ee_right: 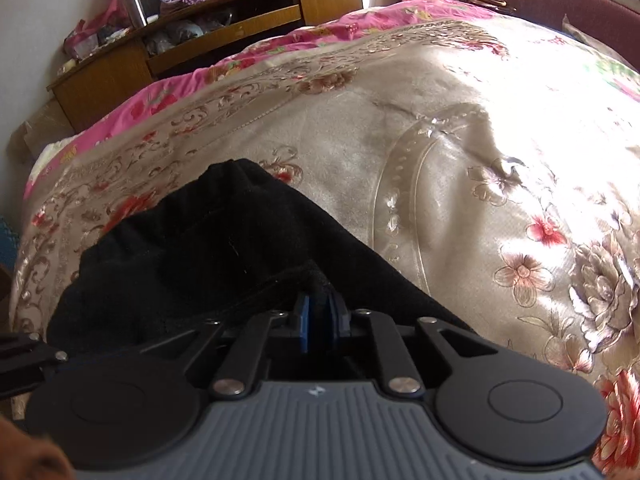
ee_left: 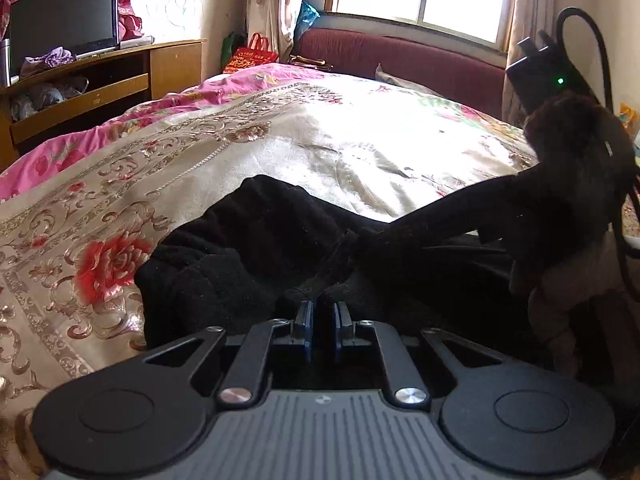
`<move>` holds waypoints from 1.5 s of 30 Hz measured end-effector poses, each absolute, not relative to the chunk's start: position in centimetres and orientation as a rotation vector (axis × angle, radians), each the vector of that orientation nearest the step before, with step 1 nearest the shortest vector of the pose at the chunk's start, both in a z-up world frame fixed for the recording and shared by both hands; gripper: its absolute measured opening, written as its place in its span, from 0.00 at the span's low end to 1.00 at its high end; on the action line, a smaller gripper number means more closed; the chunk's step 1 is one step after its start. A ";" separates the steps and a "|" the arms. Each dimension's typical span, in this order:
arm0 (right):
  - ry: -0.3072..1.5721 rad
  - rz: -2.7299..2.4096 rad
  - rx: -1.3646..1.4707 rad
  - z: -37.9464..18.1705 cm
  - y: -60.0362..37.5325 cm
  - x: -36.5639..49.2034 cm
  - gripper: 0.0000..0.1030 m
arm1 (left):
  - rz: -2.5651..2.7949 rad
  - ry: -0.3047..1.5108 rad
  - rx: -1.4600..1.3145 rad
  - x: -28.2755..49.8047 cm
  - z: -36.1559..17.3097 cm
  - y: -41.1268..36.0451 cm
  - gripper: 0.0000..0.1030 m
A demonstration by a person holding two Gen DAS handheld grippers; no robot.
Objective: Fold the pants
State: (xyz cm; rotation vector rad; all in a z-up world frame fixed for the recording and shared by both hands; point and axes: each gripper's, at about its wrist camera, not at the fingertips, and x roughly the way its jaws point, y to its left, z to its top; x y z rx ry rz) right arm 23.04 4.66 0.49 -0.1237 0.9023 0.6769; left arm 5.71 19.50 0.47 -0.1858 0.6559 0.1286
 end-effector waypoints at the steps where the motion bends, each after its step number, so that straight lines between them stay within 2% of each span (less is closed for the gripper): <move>1: 0.878 0.681 -0.095 1.2 4.4 22.7 0.15 | 0.132 0.647 -0.189 5.6 0.7 19.6 0.25; 4: 0.836 0.717 -0.134 2.6 4.5 21.8 0.16 | 0.091 0.657 -0.206 6.0 1.0 19.8 0.26; 6: 0.851 0.738 -0.168 2.4 4.7 21.7 0.28 | 0.084 0.659 -0.219 6.2 1.0 19.8 0.29; 7: 0.863 0.741 -0.163 2.3 4.6 21.8 0.41 | 0.085 0.656 -0.220 6.1 1.1 19.8 0.31; 8: 0.873 0.751 -0.158 2.1 4.4 21.9 0.50 | 0.087 0.651 -0.221 5.9 1.1 19.8 0.40; 9: 0.875 0.772 -0.162 2.0 4.2 22.0 0.52 | 0.088 0.646 -0.226 5.7 1.1 19.9 0.55; 11: 0.873 0.800 -0.216 1.6 4.1 22.2 0.57 | 0.090 0.645 -0.231 5.4 0.7 19.9 0.70; 14: 0.922 0.852 -0.266 0.7 3.9 23.1 0.59 | 0.071 0.664 -0.243 5.5 -0.2 19.5 0.79; 16: 0.935 0.887 -0.274 0.5 3.8 23.4 0.60 | 0.080 0.672 -0.242 6.0 -0.6 19.0 0.81; 17: 0.945 0.896 -0.281 0.4 3.9 23.5 0.59 | 0.085 0.680 -0.242 6.3 -0.8 18.8 0.81; 19: 0.963 0.896 -0.296 0.2 4.1 23.7 0.53 | 0.103 0.698 -0.245 7.0 -0.9 18.5 0.68; 20: 0.967 0.890 -0.309 0.1 4.2 23.6 0.43 | 0.091 0.698 -0.245 7.2 -0.8 18.4 0.46; 21: 0.966 0.880 -0.324 0.3 4.3 23.5 0.36 | 0.083 0.695 -0.252 7.3 -0.7 18.4 0.32; 22: 0.971 0.870 -0.316 0.7 4.1 23.5 0.18 | 0.085 0.690 -0.261 7.4 -0.6 18.5 0.30; 23: 0.987 0.872 -0.288 1.1 3.9 23.6 0.12 | 0.084 0.685 -0.281 7.4 -0.6 18.8 0.28; 30: 0.972 0.854 -0.270 2.5 4.1 23.4 0.10 | 0.065 0.633 -0.384 6.5 -0.1 20.4 0.23; 39: 0.859 0.902 -0.148 7.4 5.9 24.4 0.07 | 0.097 0.477 -0.401 4.8 3.9 22.9 0.23; 43: 0.843 0.938 -0.161 6.9 8.7 24.3 0.07 | 0.141 0.496 -0.389 5.0 3.6 24.6 0.23; 45: 0.851 0.925 -0.217 5.3 10.2 24.5 0.10 | 0.175 0.530 -0.407 5.4 2.2 25.4 0.23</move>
